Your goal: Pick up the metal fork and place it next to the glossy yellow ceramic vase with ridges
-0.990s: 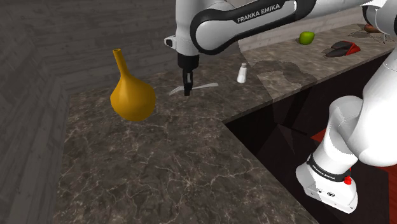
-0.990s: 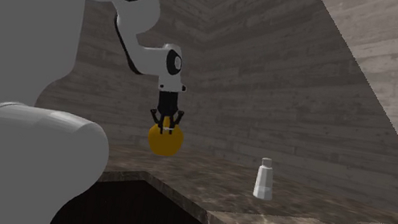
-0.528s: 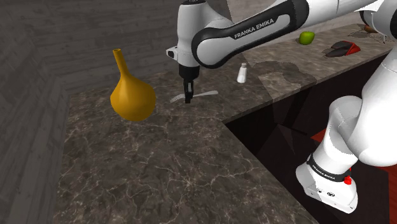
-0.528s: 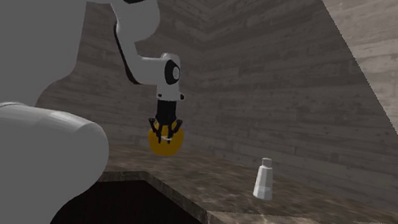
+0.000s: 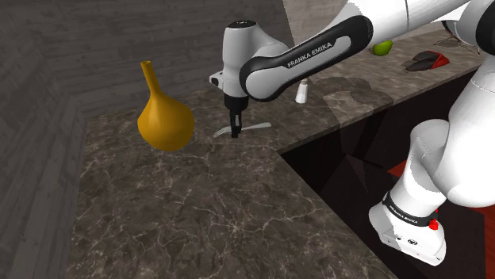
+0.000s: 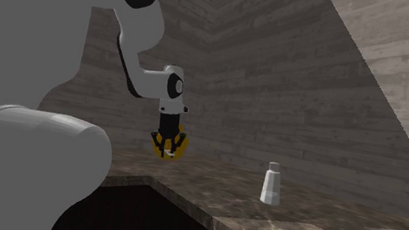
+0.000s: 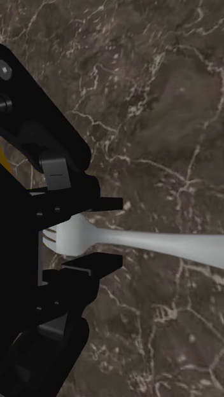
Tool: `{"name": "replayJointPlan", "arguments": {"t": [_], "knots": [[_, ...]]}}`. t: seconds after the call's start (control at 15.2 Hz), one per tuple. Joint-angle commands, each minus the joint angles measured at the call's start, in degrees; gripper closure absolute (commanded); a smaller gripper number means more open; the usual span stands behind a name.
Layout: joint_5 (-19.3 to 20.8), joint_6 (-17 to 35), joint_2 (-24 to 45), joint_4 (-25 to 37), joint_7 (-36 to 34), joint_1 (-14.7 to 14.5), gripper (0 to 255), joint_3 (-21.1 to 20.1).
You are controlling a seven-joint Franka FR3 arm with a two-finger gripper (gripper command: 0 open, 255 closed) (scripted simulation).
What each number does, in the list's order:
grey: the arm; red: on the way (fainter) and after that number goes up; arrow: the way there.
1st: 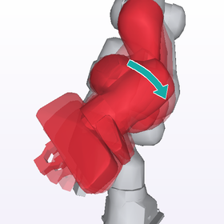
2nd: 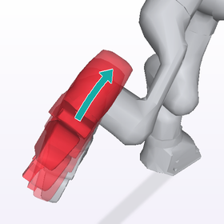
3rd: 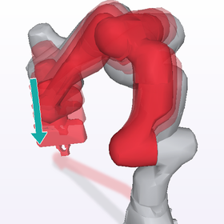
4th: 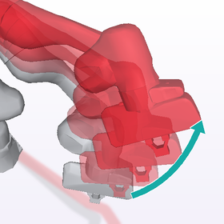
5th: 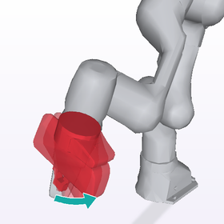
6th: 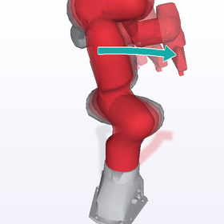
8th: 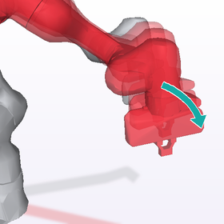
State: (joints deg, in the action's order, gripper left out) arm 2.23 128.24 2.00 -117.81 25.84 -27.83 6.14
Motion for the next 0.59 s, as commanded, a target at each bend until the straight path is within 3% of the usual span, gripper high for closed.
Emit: {"name": "replayJointPlan", "arguments": {"t": [0.0,0.53], "knots": [[-0.06,1.69,0.58,-1.07,0.13,0.08,255,0.07],[-0.13,3.75,1.49,-2.22,0.13,0.11,255,0.08]]}}
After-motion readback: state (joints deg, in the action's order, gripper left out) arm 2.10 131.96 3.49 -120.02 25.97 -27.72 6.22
